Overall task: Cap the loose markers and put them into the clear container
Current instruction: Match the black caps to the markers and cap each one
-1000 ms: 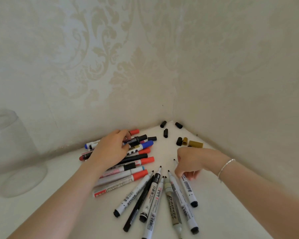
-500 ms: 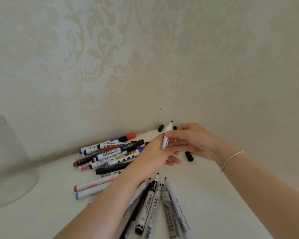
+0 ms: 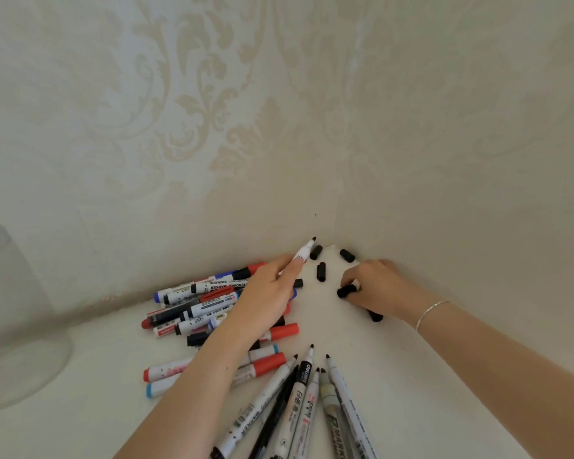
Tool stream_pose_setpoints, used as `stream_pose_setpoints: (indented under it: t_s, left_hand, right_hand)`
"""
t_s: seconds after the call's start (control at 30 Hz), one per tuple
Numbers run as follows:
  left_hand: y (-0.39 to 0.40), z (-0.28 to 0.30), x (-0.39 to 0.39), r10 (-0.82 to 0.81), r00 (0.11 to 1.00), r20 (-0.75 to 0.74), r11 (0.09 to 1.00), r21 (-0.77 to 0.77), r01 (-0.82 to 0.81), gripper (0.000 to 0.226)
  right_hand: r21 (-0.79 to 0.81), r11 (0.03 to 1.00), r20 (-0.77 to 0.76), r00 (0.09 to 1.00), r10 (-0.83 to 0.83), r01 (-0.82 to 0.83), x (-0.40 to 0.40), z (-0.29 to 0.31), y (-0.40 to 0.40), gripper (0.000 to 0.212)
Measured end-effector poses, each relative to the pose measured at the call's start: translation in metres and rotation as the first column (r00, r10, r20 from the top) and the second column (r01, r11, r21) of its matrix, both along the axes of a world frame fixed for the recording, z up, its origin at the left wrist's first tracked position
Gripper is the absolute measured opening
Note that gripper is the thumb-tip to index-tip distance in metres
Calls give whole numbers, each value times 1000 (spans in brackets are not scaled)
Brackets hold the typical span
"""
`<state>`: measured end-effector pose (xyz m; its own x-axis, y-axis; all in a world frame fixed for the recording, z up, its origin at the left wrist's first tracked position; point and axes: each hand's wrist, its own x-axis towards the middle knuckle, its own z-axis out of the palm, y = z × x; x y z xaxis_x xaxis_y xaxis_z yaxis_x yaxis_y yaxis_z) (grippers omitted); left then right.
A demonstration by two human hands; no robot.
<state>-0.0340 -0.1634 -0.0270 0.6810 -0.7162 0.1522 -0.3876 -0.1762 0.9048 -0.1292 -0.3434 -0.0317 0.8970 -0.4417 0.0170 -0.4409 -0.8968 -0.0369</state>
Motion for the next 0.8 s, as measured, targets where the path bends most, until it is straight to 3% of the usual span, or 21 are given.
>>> stream_pose_setpoints:
  t_s: [0.03, 0.1, 0.17, 0.27, 0.43, 0.67, 0.8]
  left_hand:
    - [2, -1, 1, 1, 1000, 14, 1000, 12, -1, 34]
    - [8, 0, 2, -17, 999, 52, 999, 33, 15, 34]
    - [14, 2, 2, -38, 996, 85, 998, 47, 35, 35]
    - [20, 2, 6, -50, 988, 143, 996, 83, 38, 36]
    - [22, 1, 9, -56, 985, 163, 992, 117, 38, 36]
    - [20, 4, 4, -81, 984, 157, 993, 96, 67, 32]
    - [19, 3, 3, -100, 986, 132, 992, 87, 89, 31]
  right_hand:
    - [41, 999, 33, 999, 7, -9, 2, 0, 0, 20]
    - [276, 961, 199, 979, -50, -7, 3, 7, 2, 15]
    - [543, 837, 371, 914, -167, -68, 2, 17, 3, 9]
    - [747, 641, 443, 852, -278, -179, -1, 33, 6, 12]
    - [845, 443, 465, 820, -333, -299, -1, 48, 14, 16]
    - [864, 346, 478, 811, -338, -365, 1, 53, 26, 8]
    - [856, 384, 479, 810, -338, -346, 1, 54, 28, 8]
